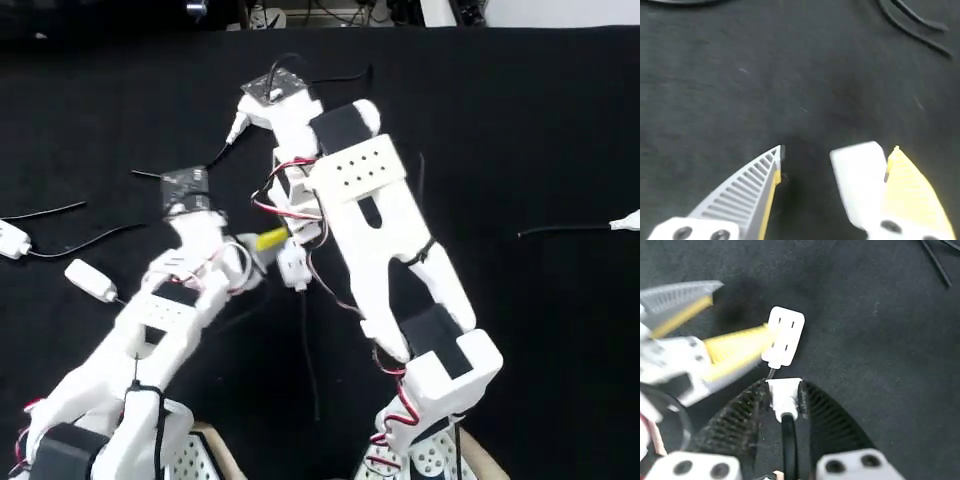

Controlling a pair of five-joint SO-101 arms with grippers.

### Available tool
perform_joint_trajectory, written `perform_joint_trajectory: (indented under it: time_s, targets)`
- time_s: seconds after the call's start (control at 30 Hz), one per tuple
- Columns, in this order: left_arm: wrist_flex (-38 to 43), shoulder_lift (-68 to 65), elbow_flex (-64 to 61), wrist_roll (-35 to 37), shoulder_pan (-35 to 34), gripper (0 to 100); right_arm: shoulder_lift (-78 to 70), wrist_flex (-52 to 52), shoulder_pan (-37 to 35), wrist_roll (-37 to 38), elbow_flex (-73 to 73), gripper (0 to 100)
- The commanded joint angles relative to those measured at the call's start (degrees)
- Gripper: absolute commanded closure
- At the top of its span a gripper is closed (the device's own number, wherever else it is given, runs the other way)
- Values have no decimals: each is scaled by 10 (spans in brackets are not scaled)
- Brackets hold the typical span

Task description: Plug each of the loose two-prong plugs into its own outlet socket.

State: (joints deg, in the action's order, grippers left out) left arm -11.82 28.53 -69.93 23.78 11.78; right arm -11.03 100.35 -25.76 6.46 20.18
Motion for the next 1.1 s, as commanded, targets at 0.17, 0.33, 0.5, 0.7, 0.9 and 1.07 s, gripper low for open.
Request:
perform_joint_trajectory:
  time_s: [0.17,0.33,0.5,0.7,0.9,1.07]
  targets:
    - [-50,5,19,7,-112,671,32,-18,15,-2,-16,985]
    - [-94,1,30,6,-116,671,33,-99,7,-4,-88,985]
    - [-91,0,29,6,-116,671,34,-185,-3,-27,-161,985]
    - [-91,0,29,6,-115,671,34,-247,-48,-41,-196,985]
    - [-91,0,29,5,-113,671,29,-269,-50,-39,-195,985]
    - [-91,0,29,5,-112,671,29,-264,-16,-38,-195,985]
